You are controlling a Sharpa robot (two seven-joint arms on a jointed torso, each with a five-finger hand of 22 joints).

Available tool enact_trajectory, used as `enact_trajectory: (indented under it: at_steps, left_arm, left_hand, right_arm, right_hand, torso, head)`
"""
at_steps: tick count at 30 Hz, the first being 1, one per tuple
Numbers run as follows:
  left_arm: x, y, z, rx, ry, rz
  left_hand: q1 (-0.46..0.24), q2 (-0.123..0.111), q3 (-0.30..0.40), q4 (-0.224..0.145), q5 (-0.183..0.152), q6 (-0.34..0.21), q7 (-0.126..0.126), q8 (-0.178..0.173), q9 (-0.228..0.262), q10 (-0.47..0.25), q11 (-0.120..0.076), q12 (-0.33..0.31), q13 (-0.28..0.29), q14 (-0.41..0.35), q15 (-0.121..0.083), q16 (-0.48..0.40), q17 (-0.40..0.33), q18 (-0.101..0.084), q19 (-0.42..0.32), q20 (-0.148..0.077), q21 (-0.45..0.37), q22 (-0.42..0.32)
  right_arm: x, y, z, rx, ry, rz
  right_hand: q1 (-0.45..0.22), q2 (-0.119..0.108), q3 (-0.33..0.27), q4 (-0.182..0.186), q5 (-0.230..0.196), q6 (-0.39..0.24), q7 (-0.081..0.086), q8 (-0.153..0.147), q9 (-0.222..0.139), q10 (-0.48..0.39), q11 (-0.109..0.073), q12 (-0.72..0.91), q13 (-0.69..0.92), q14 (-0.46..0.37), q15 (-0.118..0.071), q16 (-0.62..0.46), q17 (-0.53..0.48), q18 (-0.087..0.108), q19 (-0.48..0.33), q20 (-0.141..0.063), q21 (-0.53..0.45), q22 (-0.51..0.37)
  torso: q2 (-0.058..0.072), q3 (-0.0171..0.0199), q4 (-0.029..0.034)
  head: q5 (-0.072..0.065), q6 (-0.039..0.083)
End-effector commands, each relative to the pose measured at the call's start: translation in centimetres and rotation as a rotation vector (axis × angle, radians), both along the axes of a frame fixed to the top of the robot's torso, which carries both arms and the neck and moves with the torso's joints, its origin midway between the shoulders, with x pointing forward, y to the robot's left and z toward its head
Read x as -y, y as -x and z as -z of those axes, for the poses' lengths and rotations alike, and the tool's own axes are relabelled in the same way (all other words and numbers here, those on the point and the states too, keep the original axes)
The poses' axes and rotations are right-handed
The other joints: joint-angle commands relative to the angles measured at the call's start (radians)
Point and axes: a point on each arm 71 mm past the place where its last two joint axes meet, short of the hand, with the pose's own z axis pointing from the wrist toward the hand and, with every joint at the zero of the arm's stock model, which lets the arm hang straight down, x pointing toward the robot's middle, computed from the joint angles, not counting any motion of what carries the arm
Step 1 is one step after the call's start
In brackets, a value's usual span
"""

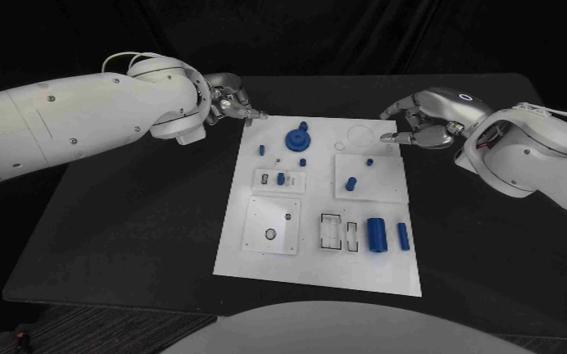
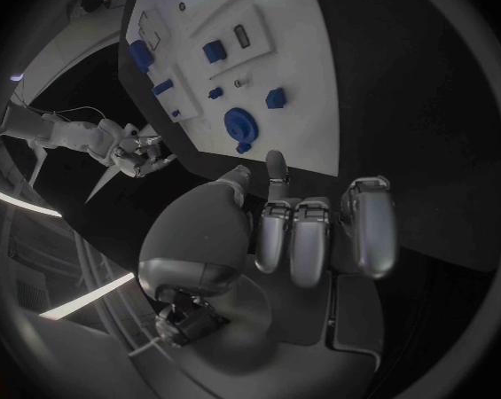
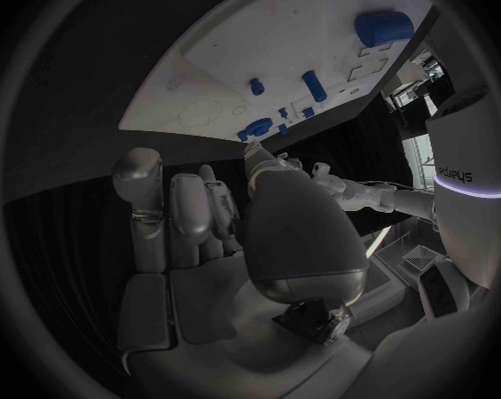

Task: Assemble the parts on the task board

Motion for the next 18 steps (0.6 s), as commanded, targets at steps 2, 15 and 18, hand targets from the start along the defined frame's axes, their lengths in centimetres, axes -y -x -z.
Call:
enact_trajectory:
  at_steps: [2,15,18]
  left_arm:
    - [0.3,0.1,1.1,-0.051,-0.051,0.03]
    - [0.4,0.1,3.0,-0.095,-0.058,0.043]
    - [0.5,0.2,3.3,-0.103,-0.058,0.049]
  left_hand:
    - [0.004,0.006,-0.016,0.008,-0.016,-0.003,0.005,-0.002,0.008,0.07,0.001,-0.009,0.217,0.092,-0.001,-0.009,0.238,-0.011,-0.013,0.002,-0.009,0.097]
    - [-0.08,0.022,-0.1,0.035,-0.094,-0.009,0.011,-0.002,0.034,0.059,0.008,-0.019,0.206,0.085,0.006,-0.014,0.227,-0.008,-0.026,0.009,-0.025,0.097]
    - [-0.082,0.024,-0.103,0.034,-0.093,-0.01,0.011,-0.003,0.035,0.051,0.009,-0.026,0.196,0.082,0.007,-0.017,0.222,-0.007,-0.03,0.01,-0.03,0.095]
  right_arm:
    - [-0.1,0.1,0.1,0.008,-0.004,-0.009]
    - [0.0,0.2,0.1,0.003,-0.003,-0.008]
    - [0.0,0.2,0.1,0.003,-0.003,-0.008]
  right_hand:
    - [0.005,0.006,-0.005,-0.004,0.003,0.008,-0.001,0.004,-0.001,-0.006,0.0,-0.006,0.019,0.0,0.005,-0.004,-0.001,0.018,-0.006,0.002,-0.004,-0.001]
    - [0.007,0.008,-0.005,-0.004,0.006,0.009,-0.001,0.004,-0.002,-0.014,0.0,-0.017,0.009,-0.001,0.005,-0.008,-0.005,0.018,-0.007,0.002,-0.007,-0.002]
    - [0.007,0.009,-0.006,-0.004,0.007,0.009,-0.001,0.004,-0.002,-0.016,0.0,-0.019,0.007,-0.001,0.005,-0.009,-0.006,0.019,-0.008,0.002,-0.011,-0.003]
  torso:
    - [0.002,-0.0043,-0.0003]
    - [0.0,-0.0021,0.0007]
    - [0.001,-0.0012,0.0009]
  head:
    - [0.001,0.0]
    - [0.003,0.0]
    - [0.004,0.0]
